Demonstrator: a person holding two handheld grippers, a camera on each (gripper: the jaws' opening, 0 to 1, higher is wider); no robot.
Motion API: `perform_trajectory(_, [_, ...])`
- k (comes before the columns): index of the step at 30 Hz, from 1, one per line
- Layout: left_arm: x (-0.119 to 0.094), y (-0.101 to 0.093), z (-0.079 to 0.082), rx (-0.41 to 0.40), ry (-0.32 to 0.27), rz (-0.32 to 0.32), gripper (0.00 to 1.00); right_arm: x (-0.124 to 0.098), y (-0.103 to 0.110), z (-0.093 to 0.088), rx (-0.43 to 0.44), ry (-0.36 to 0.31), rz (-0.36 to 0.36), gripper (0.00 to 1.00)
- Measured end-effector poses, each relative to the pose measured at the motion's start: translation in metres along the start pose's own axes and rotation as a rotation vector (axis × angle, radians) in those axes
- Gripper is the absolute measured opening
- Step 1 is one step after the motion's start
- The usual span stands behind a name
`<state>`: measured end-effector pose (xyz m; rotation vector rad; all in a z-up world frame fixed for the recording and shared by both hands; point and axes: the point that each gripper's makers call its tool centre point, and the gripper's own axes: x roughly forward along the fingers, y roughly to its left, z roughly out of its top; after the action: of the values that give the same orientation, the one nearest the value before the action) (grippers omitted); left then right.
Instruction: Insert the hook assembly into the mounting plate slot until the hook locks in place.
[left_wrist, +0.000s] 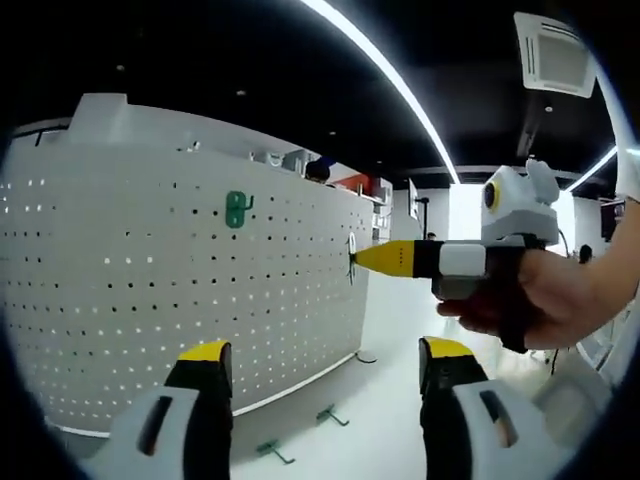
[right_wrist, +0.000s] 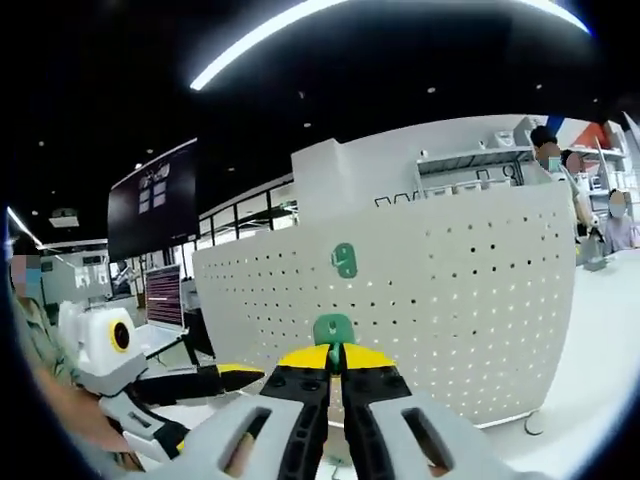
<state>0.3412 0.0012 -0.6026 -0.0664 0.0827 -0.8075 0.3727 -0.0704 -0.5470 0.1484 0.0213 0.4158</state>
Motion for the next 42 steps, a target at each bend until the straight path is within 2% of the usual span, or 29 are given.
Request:
perform_trajectory(6, [-0.015, 0.009, 0.001, -0.003, -0.017, 0.037, 0.78, 0.01, -0.011, 0.01, 0.005, -0.019, -0.03, 0.0])
perform_trajectory(9, [-0.024, 0.013, 0.006, -0.032, -0.06, 0.049, 0.82, 0.014, -0.01, 0.015, -0.015, -0.024, -0.027, 0.0])
perform_trajectory(25, [-0.052, 0.029, 0.001, -0.017, -0.08, 0.137, 0.81, 0.037, -0.033, 0.037, -0.009, -0.073, -0.098, 0.01])
perform_trajectory(42, [-0.078, 0.042, -0.008, -0.018, -0.075, 0.198, 0.8, 0.066, -0.04, 0.06, -0.054, -0.119, -0.122, 0.01])
